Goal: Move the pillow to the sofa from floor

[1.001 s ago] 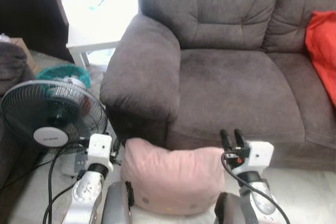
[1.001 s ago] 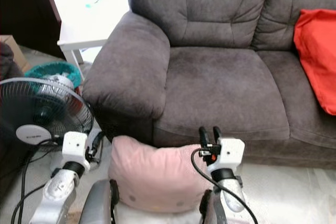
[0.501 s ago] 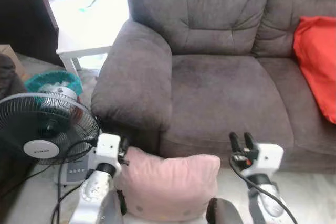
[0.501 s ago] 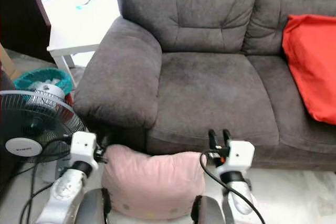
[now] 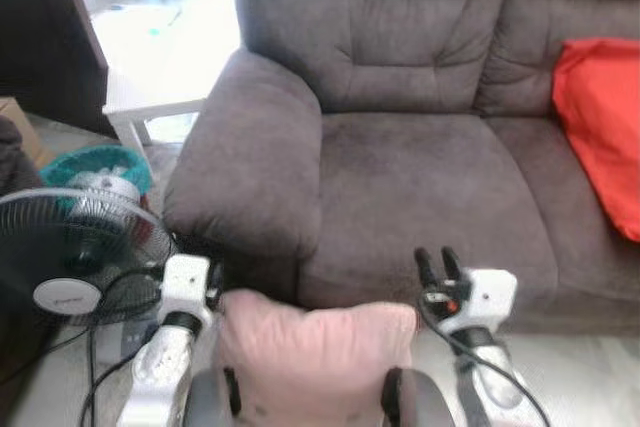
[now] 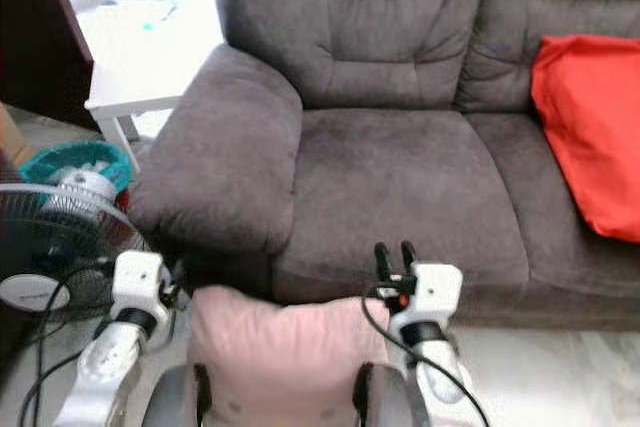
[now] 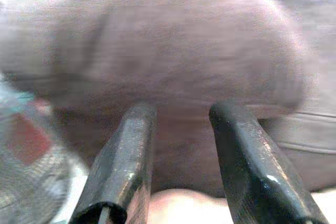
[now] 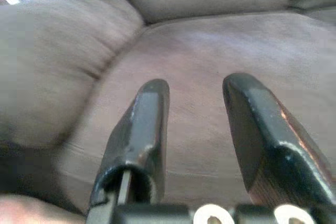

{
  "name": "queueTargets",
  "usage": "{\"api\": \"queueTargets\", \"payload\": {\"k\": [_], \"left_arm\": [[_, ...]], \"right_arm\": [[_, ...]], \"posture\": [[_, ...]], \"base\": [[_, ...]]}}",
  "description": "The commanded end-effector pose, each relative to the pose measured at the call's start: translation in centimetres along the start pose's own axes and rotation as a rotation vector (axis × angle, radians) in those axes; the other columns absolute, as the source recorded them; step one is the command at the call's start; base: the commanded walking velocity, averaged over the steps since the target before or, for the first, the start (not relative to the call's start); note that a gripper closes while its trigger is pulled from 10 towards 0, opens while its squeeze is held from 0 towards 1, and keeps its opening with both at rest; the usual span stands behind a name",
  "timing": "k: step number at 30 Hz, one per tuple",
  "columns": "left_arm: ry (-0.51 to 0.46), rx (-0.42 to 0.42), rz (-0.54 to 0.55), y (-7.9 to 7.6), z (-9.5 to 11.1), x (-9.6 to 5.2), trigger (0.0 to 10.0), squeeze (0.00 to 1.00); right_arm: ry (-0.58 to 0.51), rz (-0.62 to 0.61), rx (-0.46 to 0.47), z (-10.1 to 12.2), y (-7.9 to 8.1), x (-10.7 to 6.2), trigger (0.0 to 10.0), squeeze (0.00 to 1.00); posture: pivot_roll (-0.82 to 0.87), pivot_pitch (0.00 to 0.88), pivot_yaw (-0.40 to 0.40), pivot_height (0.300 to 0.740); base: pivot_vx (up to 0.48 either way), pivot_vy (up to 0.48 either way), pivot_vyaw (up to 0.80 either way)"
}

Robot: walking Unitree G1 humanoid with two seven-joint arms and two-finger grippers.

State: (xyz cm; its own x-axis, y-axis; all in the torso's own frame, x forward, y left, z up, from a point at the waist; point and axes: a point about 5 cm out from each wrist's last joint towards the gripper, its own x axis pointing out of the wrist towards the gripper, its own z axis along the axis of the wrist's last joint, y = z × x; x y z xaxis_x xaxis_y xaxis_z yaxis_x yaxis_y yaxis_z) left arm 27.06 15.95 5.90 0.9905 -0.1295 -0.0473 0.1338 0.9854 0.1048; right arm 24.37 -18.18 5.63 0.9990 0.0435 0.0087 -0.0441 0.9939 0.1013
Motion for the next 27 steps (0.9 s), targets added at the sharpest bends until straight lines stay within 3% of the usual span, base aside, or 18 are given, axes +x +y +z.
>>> {"api": "queueTargets", "payload": {"k": [1, 15, 27], "left_arm": [[0.009, 0.020, 0.022, 1.0, -0.1, -0.3, 10.0, 0.00], [0.033, 0.027, 0.000, 0.9, -0.7, -0.6, 10.0, 0.00], [0.210, -0.011, -0.018, 1.4, -4.2, -1.8, 10.0, 0.00]], "right_arm": [[-0.014, 0.019, 0.019, 0.2, 0.8, 0.3, 10.0, 0.00], [-0.008, 0.011, 0.028, 0.0, 0.8, 0.2, 10.0, 0.00], [-0.003, 0.010, 0.025, -0.1, 0.7, 0.2, 10.0, 0.00]], "posture": [[0.08, 0.024, -0.050, 0.495], [0.09, 0.029, -0.051, 0.495], [0.08, 0.028, -0.055, 0.495]], "base": [[0.270, 0.000, 0.00], [0.280, 0.000, 0.00], [0.042, 0.000, 0.00]]}}
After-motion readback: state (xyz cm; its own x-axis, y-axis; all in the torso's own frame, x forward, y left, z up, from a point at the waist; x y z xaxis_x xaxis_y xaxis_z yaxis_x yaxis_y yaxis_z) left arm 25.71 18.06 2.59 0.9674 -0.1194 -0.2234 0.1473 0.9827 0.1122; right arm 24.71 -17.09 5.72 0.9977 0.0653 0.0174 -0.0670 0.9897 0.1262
